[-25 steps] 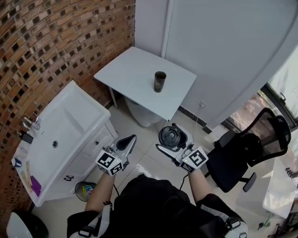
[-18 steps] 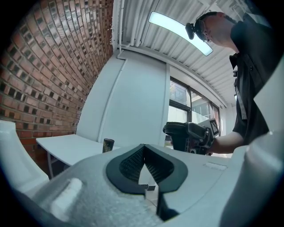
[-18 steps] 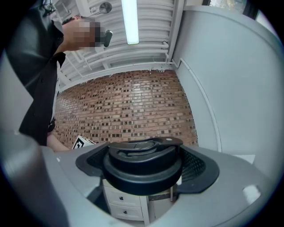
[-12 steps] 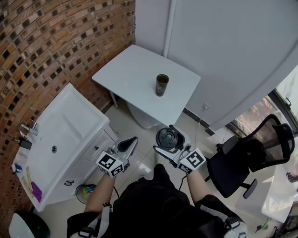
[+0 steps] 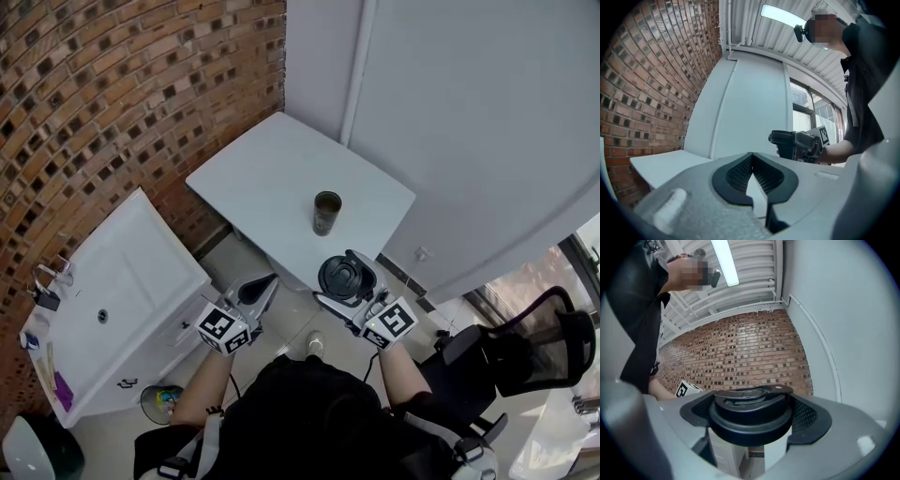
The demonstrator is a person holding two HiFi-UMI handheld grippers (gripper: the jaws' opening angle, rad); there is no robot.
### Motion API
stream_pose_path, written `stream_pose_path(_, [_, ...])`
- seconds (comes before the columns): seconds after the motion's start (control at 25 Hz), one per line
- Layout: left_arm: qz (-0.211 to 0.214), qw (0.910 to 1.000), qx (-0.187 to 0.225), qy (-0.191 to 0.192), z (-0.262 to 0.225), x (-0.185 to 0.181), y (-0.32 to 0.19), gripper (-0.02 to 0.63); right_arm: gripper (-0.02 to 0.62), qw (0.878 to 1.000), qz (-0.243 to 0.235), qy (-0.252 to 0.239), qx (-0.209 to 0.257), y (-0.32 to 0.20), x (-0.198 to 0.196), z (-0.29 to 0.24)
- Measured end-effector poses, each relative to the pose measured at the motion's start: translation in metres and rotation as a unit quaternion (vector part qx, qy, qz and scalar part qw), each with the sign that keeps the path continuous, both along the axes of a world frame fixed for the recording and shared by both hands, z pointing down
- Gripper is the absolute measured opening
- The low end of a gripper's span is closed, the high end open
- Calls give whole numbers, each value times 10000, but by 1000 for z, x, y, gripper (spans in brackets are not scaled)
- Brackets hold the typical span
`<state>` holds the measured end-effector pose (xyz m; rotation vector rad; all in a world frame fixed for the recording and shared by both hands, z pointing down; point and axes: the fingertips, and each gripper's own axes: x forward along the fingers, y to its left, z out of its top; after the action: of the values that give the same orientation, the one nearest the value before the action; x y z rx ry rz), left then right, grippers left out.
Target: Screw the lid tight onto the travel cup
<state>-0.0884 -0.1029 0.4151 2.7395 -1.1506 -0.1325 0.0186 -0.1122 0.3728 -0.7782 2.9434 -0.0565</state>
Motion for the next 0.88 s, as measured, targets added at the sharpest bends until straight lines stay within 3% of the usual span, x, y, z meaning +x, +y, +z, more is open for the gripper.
stream_pose_path(0.32, [-311,9995,-60,-56,-1,20,-65,3,476,9998,-202,23,33,-80,28,-5])
stream_pose_path(0.56, [-587,9980,-186,137,7,32,-87,3,476,9996,-271,27,2,-107,48,0])
stream_pose_path(0.88, [-422,9988,-260,20,17,36,-115,3,476,9998,-165,29,-111,-134,53,11])
